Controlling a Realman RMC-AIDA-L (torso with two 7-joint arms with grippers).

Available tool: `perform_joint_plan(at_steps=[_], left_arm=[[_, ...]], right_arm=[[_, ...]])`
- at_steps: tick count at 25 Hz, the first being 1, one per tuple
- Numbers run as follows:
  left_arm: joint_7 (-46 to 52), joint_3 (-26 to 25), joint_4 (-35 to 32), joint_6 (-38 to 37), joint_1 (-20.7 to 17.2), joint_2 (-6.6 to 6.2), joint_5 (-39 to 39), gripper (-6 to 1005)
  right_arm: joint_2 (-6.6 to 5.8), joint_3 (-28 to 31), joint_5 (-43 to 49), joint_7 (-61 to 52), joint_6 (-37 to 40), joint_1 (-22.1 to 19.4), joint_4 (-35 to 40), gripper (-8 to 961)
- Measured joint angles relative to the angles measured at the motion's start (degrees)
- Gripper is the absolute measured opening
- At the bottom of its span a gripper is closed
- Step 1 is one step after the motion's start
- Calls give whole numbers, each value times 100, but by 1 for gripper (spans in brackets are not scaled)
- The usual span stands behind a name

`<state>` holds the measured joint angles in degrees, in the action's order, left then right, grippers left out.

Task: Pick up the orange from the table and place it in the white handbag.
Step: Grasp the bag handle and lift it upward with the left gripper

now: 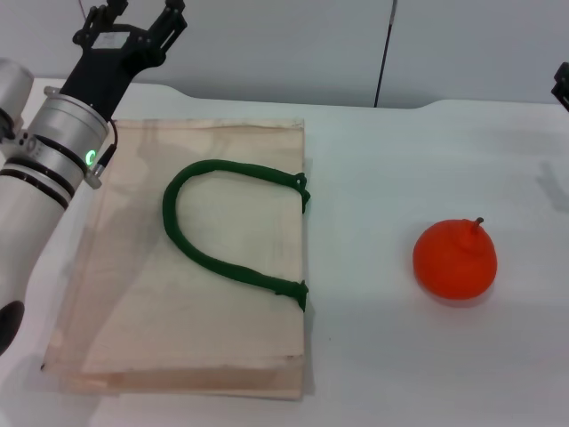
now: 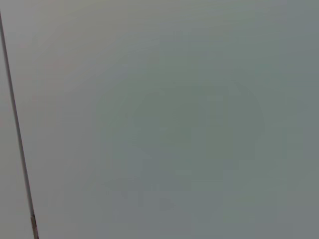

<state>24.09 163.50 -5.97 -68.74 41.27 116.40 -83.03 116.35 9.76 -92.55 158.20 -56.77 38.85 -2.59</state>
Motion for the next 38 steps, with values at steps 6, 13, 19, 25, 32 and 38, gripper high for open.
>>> perform_joint_plan(at_steps=[6, 13, 19, 25, 32, 38], left_arm=[[-30, 13, 0, 2, -4, -3, -3, 880], [41, -4, 87, 5, 16, -4, -13, 879], [862, 33, 204, 294, 139, -41, 269, 879], [3283, 45, 1315, 413, 529, -101, 1654, 879], [6327, 51, 3624, -270, 1128, -169, 3944, 878], [7939, 58, 5169, -1649, 1666, -326, 5822, 878]], right_arm=[[-7, 0, 0, 0, 0, 0, -5, 893], [-7, 0, 0, 0, 0, 5, -5, 893], [-8, 0, 0, 0, 122, -7, 26, 893], [-22, 18, -61, 0, 163, -83, 45, 893], [-28, 18, -63, -2, 182, -88, 48, 892], [-34, 18, -62, -5, 231, -113, 55, 892]])
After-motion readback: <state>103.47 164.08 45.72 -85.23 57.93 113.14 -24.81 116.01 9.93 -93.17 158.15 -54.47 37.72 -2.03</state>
